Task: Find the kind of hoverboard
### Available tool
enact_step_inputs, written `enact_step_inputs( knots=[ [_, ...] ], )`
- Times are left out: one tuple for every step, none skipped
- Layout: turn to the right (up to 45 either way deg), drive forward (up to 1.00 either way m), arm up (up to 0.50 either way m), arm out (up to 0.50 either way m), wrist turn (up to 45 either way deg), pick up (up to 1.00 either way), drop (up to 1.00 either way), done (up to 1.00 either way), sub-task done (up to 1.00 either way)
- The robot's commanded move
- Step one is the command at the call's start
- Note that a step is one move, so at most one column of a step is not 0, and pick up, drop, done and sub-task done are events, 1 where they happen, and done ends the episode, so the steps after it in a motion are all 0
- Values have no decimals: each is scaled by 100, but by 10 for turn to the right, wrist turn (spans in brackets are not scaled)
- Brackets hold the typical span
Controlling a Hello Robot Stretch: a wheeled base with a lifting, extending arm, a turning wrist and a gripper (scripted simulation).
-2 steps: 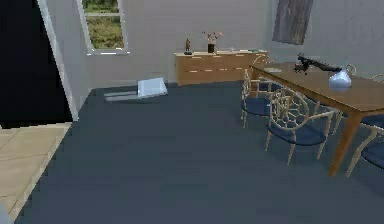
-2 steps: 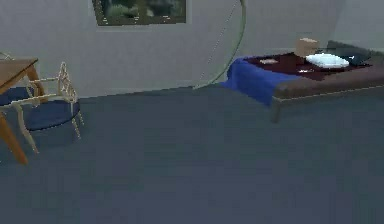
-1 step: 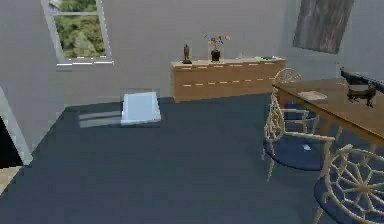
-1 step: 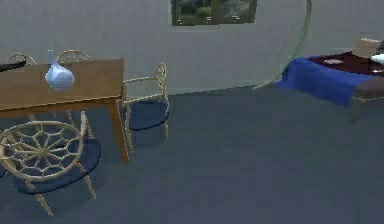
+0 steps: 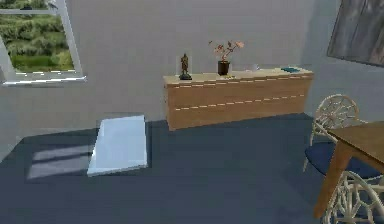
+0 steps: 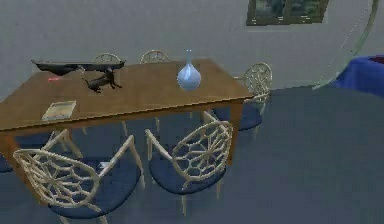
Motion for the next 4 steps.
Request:
enact_step_inputs(
  knots=[
    [0, 65, 0, 0, 0, 0, 0, 0, 0],
    [240, 0, 0, 0, 0, 0, 0, 0, 0],
    [0, 95, 0, 0, 0, 0, 0, 0, 0],
    [450, 0, 0, 0, 0, 0, 0, 0, 0]
  ],
)
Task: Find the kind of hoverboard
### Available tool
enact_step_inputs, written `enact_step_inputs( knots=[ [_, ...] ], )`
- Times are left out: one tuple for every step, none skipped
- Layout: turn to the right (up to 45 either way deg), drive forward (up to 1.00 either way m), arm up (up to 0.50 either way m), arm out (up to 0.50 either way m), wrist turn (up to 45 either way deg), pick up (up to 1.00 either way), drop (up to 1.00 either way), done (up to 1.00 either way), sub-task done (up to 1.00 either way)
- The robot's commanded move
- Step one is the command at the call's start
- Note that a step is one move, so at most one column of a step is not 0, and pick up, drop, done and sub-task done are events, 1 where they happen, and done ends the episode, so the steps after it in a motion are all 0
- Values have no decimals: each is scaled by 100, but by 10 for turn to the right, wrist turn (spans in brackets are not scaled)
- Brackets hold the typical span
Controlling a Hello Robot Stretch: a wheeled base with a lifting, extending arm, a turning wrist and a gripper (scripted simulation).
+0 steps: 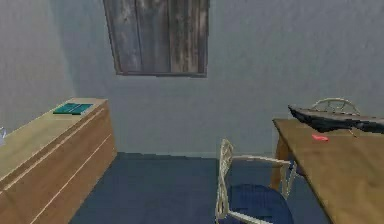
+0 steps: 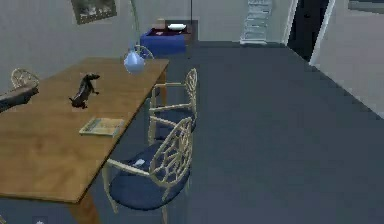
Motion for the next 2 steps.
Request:
enact_step_inputs(
  knots=[
    [390, 0, 0, 0, 0, 0, 0, 0, 0],
    [0, 0, 0, 0, 0, 0, 0, 100, 0]
  ],
)
